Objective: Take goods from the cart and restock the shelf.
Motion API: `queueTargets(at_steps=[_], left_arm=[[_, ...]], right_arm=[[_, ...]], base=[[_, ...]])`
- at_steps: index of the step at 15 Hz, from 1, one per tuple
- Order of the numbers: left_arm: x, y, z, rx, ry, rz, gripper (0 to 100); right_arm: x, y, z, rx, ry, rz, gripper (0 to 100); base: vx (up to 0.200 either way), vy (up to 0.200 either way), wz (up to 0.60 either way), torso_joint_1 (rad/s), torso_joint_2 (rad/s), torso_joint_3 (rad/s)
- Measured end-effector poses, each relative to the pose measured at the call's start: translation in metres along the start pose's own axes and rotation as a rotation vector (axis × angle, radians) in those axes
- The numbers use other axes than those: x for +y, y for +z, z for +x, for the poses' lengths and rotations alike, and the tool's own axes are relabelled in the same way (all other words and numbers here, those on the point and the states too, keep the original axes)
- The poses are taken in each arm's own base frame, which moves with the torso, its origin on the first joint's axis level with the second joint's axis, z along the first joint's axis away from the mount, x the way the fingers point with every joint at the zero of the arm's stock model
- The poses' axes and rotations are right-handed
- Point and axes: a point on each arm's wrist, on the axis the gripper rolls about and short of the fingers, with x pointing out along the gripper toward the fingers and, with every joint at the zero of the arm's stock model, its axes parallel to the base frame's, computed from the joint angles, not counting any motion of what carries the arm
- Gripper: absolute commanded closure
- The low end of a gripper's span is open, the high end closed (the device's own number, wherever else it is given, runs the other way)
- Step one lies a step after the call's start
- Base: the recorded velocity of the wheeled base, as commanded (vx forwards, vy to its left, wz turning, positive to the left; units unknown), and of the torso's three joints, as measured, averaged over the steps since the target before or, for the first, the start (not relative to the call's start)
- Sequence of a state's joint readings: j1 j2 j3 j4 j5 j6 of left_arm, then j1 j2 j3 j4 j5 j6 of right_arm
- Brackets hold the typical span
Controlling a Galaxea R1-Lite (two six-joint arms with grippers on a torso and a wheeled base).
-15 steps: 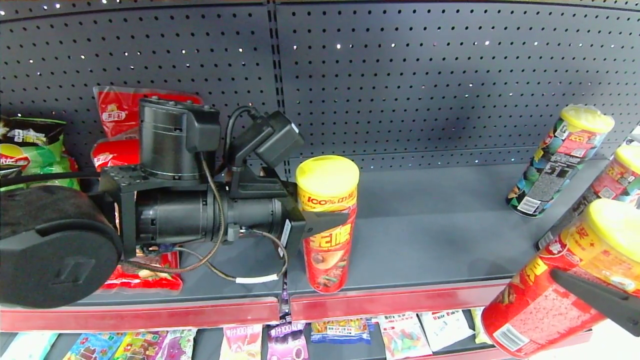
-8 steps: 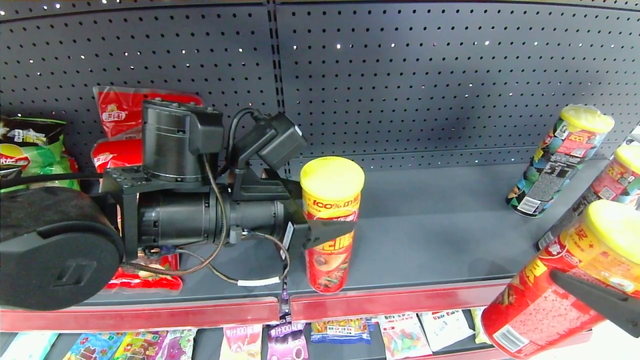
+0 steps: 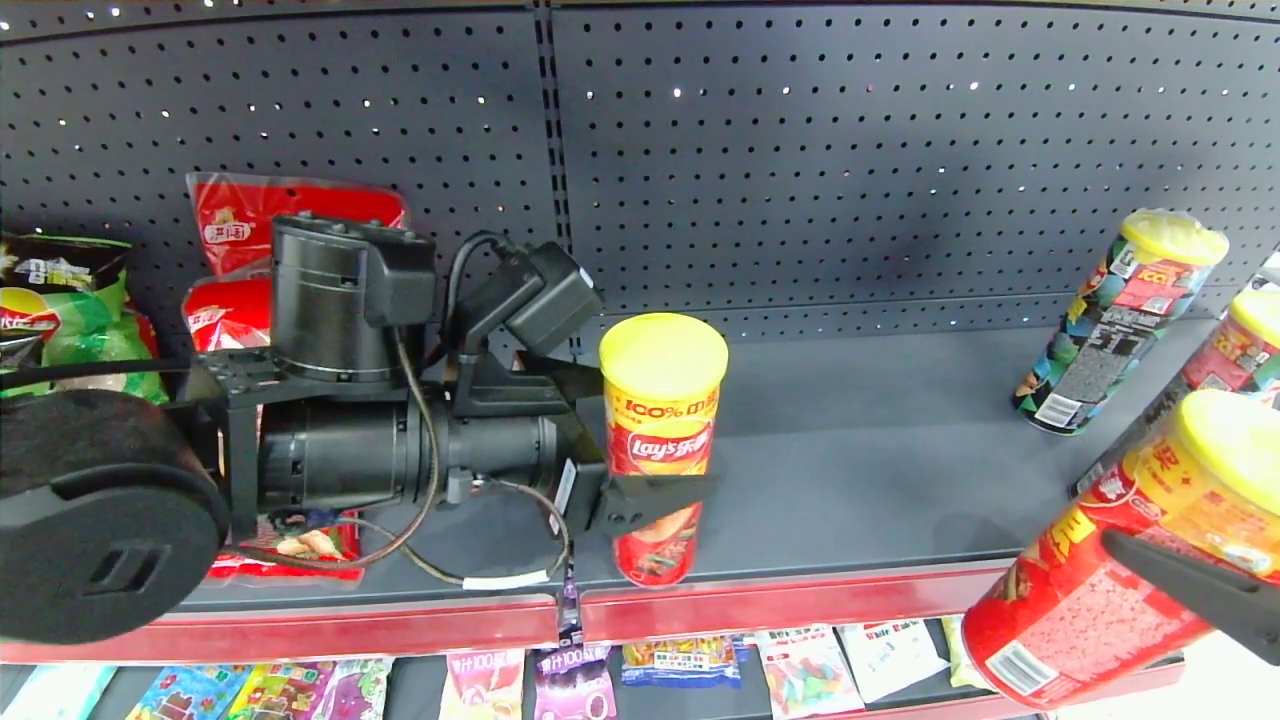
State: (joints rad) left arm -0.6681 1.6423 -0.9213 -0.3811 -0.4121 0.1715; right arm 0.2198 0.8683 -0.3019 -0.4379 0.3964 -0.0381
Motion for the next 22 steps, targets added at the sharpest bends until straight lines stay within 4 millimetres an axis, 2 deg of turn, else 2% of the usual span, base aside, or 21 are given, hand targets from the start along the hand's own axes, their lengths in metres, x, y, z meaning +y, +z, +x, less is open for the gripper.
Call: queueTargets(at_steps=[6, 9, 12, 17, 22], left_arm=[[-0.014, -0.018, -0.036, 0.029, 0.046, -0.023, 0], [-0.023, -0.037, -0.061, 0.058, 0.087, -0.039, 0], [-0.031, -0.043, -0.078, 0.053, 0.123, -0.057, 0], [-0.035, -0.042, -0.089, 0.028, 0.155, -0.052, 0], [-0.038, -0.047, -0.093, 0.04, 0.164, -0.056, 0]], right_arm=[[-0.002, 0.014, 0.015, 0.004, 0.035, -0.007, 100], [-0.006, 0.037, 0.038, -0.007, 0.072, -0.018, 100], [-0.006, 0.052, 0.063, -0.002, 0.103, -0.038, 100], [0.007, 0.062, 0.103, 0.029, 0.147, -0.049, 100], [0.005, 0.069, 0.143, 0.048, 0.164, -0.067, 100]], base=[[0.0, 0.0, 0.0, 0.0, 0.0, 0.0], [0.0, 0.0, 0.0, 0.0, 0.0, 0.0], [0.0, 0.0, 0.0, 0.0, 0.0, 0.0], [0.0, 0.0, 0.0, 0.0, 0.0, 0.0], [0.0, 0.0, 0.0, 0.0, 0.0, 0.0]])
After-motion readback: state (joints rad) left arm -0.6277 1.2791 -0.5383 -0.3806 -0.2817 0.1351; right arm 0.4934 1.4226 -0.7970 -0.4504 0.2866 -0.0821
